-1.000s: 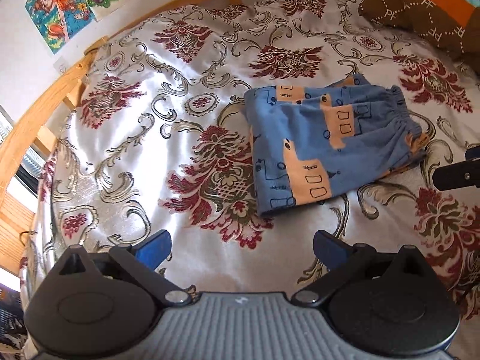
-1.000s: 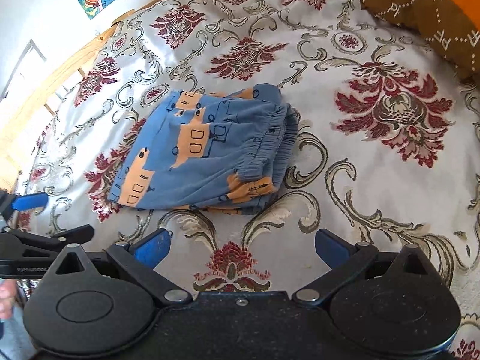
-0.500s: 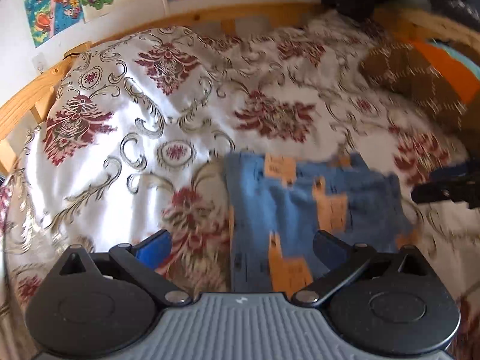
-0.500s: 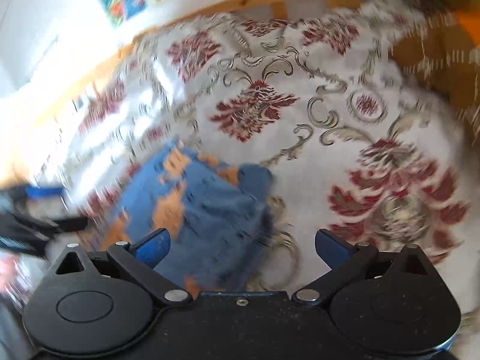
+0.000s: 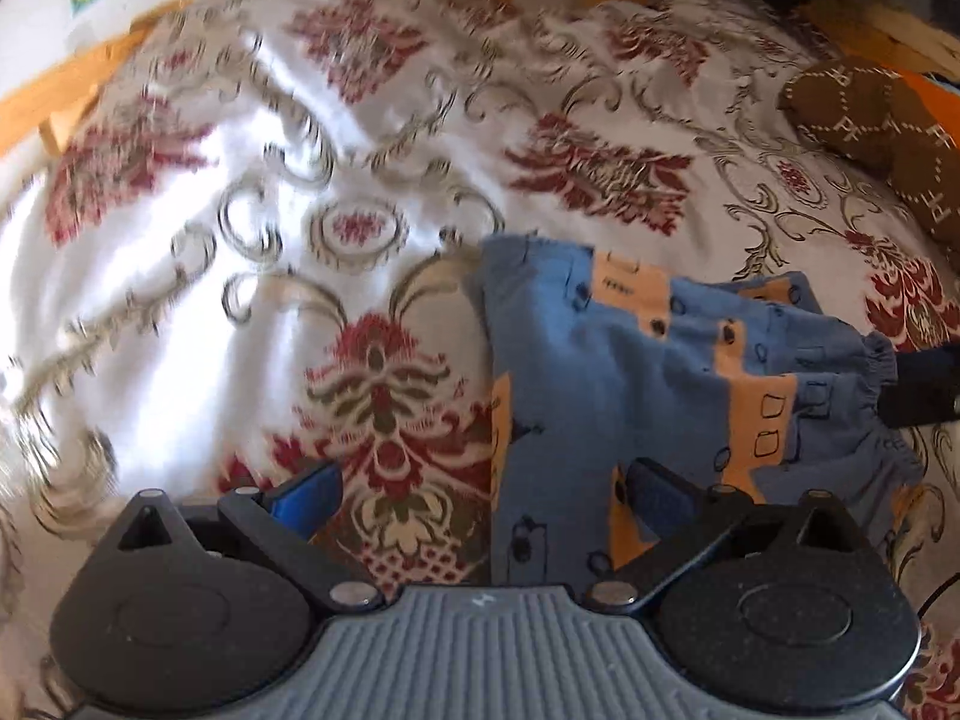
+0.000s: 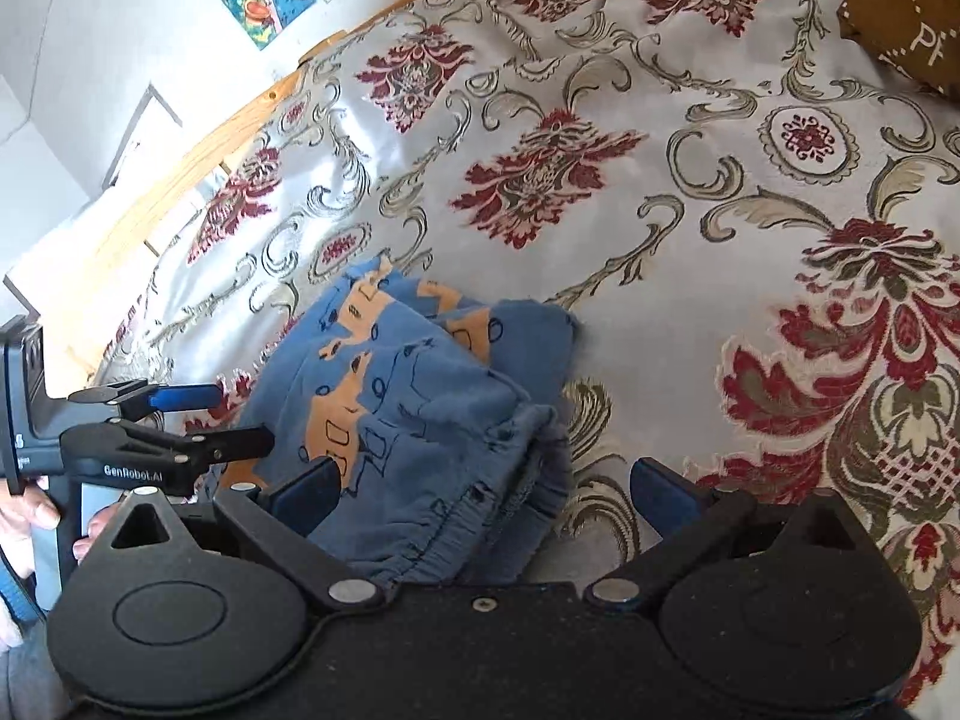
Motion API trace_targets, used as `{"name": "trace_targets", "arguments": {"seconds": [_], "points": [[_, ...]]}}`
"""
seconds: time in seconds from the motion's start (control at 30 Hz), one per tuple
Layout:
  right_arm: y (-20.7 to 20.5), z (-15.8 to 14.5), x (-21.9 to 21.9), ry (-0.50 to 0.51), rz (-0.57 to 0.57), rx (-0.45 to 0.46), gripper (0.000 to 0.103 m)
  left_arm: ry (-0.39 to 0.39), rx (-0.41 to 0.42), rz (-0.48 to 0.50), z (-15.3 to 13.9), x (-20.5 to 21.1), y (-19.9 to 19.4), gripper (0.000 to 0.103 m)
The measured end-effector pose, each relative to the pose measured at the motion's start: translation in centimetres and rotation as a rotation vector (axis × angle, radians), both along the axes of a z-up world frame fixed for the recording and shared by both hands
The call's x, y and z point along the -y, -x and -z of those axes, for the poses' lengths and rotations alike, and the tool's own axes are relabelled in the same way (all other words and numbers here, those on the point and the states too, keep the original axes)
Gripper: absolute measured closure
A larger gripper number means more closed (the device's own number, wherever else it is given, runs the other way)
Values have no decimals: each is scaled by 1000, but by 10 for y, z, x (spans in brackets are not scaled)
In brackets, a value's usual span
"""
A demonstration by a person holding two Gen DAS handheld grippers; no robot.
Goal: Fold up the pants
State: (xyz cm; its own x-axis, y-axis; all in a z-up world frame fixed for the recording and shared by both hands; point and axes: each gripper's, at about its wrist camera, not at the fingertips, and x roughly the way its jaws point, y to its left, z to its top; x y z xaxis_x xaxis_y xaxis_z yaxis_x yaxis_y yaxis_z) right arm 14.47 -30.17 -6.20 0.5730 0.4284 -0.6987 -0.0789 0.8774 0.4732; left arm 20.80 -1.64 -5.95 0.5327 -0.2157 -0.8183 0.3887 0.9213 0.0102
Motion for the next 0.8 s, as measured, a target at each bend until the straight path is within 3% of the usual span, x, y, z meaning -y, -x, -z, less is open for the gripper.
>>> {"name": "trace_targets", "arguments": {"seconds": [0.17,0.33,0.57,0.8], "points": [[1,6,5,-49,25,-10,1,72,-68,-48,12,-11,-8,0],[1,6,15,-154,56,-22,1,47,-45,-37,12,-7,-5,0],[1,9,9,-167,59,-31,2,59,-66,-41,11,-9,-7,0],[2,12,12,-172,72,-43,29,101,-65,-58,7,-14,-6,4]]}}
